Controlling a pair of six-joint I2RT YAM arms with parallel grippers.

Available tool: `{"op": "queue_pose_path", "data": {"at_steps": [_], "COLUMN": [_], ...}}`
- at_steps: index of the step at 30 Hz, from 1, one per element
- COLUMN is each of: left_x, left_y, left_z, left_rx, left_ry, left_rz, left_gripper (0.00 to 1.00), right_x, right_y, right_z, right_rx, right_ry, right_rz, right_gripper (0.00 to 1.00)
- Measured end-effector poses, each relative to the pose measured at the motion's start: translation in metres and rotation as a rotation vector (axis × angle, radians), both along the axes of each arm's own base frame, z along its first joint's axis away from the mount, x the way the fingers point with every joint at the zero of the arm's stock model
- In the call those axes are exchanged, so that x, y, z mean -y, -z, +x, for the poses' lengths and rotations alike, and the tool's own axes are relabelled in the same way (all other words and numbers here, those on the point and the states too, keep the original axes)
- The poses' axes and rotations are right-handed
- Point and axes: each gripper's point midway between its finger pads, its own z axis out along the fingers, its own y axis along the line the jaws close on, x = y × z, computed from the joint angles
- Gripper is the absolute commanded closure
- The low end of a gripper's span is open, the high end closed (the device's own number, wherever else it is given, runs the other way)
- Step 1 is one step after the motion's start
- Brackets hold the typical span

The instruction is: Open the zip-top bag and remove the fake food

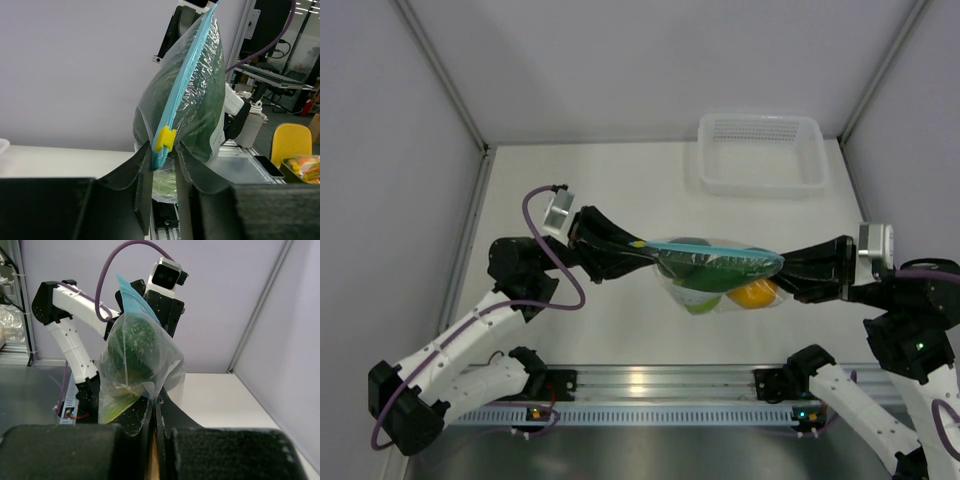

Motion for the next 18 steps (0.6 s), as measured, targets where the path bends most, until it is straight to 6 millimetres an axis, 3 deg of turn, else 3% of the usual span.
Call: {"op": "queue_pose_path", "data": {"at_steps": [5, 12, 13, 15, 17, 18], "left_x": [0.000, 0.000, 0.001, 0.002, 0.004, 0.005], "left_y": [0.001, 0.003, 0.005, 0.009, 0.014, 0.016], "left_z": [0.001, 0.006, 0.009, 0.017, 0.025, 0.029], "left_rx": [-0.006, -0.021, -0.024, -0.038, -0.058, -0.064], "left_ry": [-0.002, -0.026, -0.035, -0.064, -0.094, -0.112], "left_rz": [-0.007, -0.005, 0.000, 0.018, 0.045, 0.057], "left_gripper": [1.00, 1.00, 1.00, 1.00, 1.00, 1.00], "right_x": [0.000, 0.002, 0.002, 0.002, 0.003, 0.004], "right_y": [-0.001, 0.001, 0.002, 0.008, 0.013, 0.017], "right_z": [0.001, 0.010, 0.013, 0.020, 0.030, 0.035], "right_rx": [-0.002, -0.014, -0.018, -0.033, -0.054, -0.067], "right_ry": [0.008, 0.053, 0.064, 0.091, 0.136, 0.159], "right_rz": [0.008, 0.011, 0.008, -0.007, -0.022, -0.032], "right_gripper": [1.00, 1.00, 0.96, 0.72, 0.68, 0.61]}}
